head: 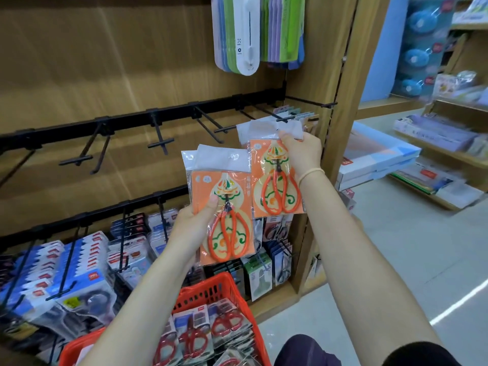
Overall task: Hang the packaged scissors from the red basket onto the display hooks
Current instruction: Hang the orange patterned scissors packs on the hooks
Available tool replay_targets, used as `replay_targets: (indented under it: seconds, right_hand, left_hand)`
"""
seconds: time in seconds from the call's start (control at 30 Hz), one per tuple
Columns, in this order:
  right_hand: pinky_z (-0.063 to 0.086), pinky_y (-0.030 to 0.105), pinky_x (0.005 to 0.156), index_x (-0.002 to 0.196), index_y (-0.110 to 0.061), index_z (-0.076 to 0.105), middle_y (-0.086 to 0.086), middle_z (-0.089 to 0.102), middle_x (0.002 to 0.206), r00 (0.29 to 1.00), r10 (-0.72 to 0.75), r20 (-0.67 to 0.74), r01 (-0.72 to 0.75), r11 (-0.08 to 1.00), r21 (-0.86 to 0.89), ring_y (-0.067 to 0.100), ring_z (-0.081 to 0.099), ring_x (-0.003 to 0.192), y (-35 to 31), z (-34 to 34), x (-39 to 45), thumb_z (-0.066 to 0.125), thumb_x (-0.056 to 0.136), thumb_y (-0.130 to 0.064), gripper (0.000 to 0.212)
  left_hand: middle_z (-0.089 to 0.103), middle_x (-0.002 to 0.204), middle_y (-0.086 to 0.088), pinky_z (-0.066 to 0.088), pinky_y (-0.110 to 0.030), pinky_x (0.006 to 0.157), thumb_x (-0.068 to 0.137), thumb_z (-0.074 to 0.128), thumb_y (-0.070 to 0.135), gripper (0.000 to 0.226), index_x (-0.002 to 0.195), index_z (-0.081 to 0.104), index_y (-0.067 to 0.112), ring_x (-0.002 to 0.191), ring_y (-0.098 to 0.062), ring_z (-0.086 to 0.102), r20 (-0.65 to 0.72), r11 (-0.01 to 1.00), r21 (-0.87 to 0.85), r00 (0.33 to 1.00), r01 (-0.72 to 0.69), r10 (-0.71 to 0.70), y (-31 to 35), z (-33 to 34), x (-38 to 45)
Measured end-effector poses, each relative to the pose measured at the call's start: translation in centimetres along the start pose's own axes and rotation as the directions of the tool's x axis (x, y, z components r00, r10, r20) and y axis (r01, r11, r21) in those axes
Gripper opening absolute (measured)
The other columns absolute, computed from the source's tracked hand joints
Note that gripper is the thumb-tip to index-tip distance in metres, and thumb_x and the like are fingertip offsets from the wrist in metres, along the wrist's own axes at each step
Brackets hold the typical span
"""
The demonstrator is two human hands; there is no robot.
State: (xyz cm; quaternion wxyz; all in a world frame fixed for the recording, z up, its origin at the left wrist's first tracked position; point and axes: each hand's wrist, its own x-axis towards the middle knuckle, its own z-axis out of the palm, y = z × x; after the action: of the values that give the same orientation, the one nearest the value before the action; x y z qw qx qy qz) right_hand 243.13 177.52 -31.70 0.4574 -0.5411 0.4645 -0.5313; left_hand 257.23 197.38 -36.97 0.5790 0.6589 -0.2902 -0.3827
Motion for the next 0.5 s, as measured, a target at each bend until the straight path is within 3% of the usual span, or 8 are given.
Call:
replay_targets:
  seconds: [0.07, 0.2, 0.27, 0.37, 0.5]
  right_hand:
    - [0.053, 0.033, 0.071, 0.065, -0.020, 0.064, 0.007, 0.069, 0.074, 1.000, 0.010, -0.016, -0.010, 1.000, -0.001, 0.022, 0.067, 0.074, -0.31, 0.11, -0.04, 0.069, 0.092, -0.029, 0.029]
    - [0.057, 0.043, 0.083, 0.067, -0.018, 0.066, 0.017, 0.074, 0.087, 1.000, 0.010, -0.018, -0.010, 1.000, 0.015, 0.032, 0.072, 0.088, -0.28, 0.16, -0.11, 0.070, 0.089, -0.035, 0.028]
    - [0.057, 0.039, 0.076, 0.066, -0.018, 0.064, 0.013, 0.070, 0.077, 0.999, 0.023, -0.022, -0.023, 1.000, 0.022, 0.027, 0.071, 0.076, -0.13, 0.09, -0.08, 0.071, 0.089, -0.038, 0.032]
    - [0.044, 0.023, 0.060, 0.064, -0.018, 0.058, -0.003, 0.058, 0.062, 0.999, 0.034, -0.018, -0.034, 0.999, 0.022, 0.008, 0.056, 0.057, -0.16, 0.12, -0.01, 0.069, 0.093, -0.034, 0.034]
    - [0.042, 0.024, 0.058, 0.063, -0.018, 0.058, -0.003, 0.058, 0.062, 0.999, 0.013, -0.036, -0.014, 0.999, -0.030, 0.008, 0.054, 0.058, -0.68, 0.48, 0.10, 0.065, 0.094, -0.031, 0.034]
  left_hand:
    - [0.080, 0.090, -0.003, 0.060, -0.032, 0.067, 0.099, 0.059, 0.048, 0.039, 0.115, 0.071, 0.015, 0.080, -0.020, 0.078, 0.009, 1.000, -0.003, 1.000, 0.000, 0.000, -0.02, -0.12, 0.01]
    - [0.080, 0.095, -0.002, 0.059, -0.035, 0.077, 0.100, 0.058, 0.047, 0.036, 0.118, 0.070, 0.018, 0.086, -0.020, 0.078, 0.012, 1.000, -0.011, 1.000, -0.004, 0.004, -0.16, -0.47, 0.11]
    - [0.081, 0.094, -0.001, 0.059, -0.038, 0.081, 0.099, 0.059, 0.047, 0.035, 0.116, 0.070, 0.019, 0.087, -0.020, 0.078, 0.005, 1.000, -0.010, 1.000, -0.004, 0.004, -0.33, -0.47, 0.11]
    - [0.080, 0.091, -0.001, 0.060, -0.039, 0.082, 0.099, 0.059, 0.047, 0.033, 0.113, 0.071, 0.018, 0.085, -0.021, 0.078, 0.011, 1.000, -0.018, 1.000, 0.003, -0.003, -0.50, -0.22, 0.20]
    - [0.080, 0.087, -0.001, 0.058, -0.035, 0.075, 0.100, 0.059, 0.044, 0.028, 0.107, 0.071, 0.019, 0.078, -0.018, 0.078, 0.030, 0.999, -0.037, 1.000, 0.008, -0.007, -0.46, 0.23, 0.29]
